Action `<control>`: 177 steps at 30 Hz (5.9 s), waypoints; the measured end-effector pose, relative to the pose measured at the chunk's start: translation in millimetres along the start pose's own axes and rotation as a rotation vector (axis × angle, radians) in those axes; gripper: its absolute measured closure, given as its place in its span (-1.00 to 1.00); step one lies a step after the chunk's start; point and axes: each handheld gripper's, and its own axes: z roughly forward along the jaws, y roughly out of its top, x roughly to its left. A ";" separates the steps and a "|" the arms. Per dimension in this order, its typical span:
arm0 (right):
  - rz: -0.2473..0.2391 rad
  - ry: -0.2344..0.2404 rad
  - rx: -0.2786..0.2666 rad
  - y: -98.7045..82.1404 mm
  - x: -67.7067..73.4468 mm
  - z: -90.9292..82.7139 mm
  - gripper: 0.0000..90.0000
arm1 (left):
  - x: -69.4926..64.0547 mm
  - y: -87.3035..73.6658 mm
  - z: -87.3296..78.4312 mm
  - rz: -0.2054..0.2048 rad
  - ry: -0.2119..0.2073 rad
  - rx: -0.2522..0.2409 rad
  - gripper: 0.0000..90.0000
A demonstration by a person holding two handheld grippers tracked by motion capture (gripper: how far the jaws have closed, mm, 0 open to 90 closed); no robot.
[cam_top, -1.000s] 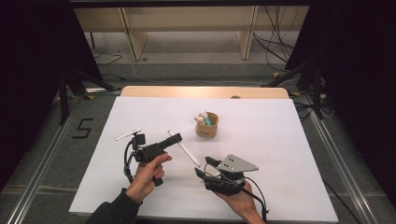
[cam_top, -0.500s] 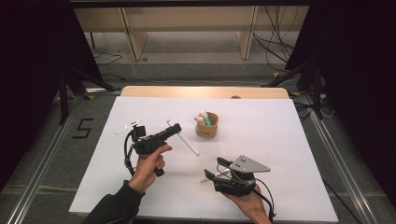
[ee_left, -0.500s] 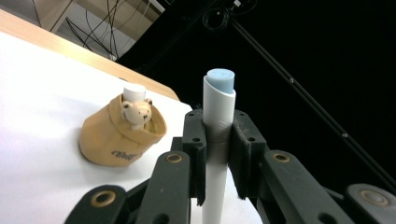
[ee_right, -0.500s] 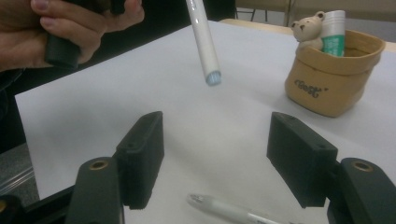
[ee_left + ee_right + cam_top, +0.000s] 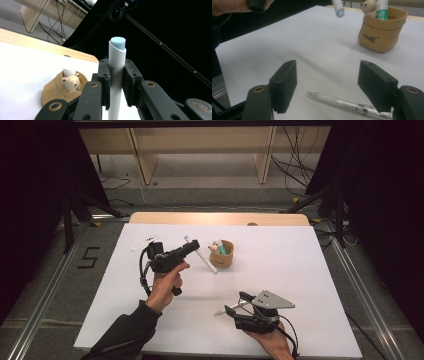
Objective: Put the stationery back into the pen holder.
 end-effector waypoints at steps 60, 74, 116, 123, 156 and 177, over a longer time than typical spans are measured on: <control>0.005 0.020 0.002 -4.9 1.0 -2.8 -0.33 | 9.3 15.4 111.5 0.248 0.210 0.008 0.72; 0.003 0.024 0.001 -5.2 1.0 -2.8 -0.33 | 5.5 11.0 121.9 0.295 0.229 0.043 0.71; -0.003 0.034 0.006 -5.9 2.0 -2.1 -0.33 | 10.5 2.1 137.0 0.327 0.276 0.138 0.70; -0.004 0.035 0.008 -6.0 2.2 -2.0 -0.33 | 12.4 0.0 140.3 0.326 0.281 0.182 0.69; 0.016 0.009 -0.005 -5.8 -5.2 -5.7 -0.33 | -18.3 10.2 51.9 0.381 0.142 0.294 -0.47; 0.034 -0.021 -0.023 -5.3 -14.2 -14.3 -0.34 | -20.7 -42.2 28.3 0.464 0.102 0.465 -0.51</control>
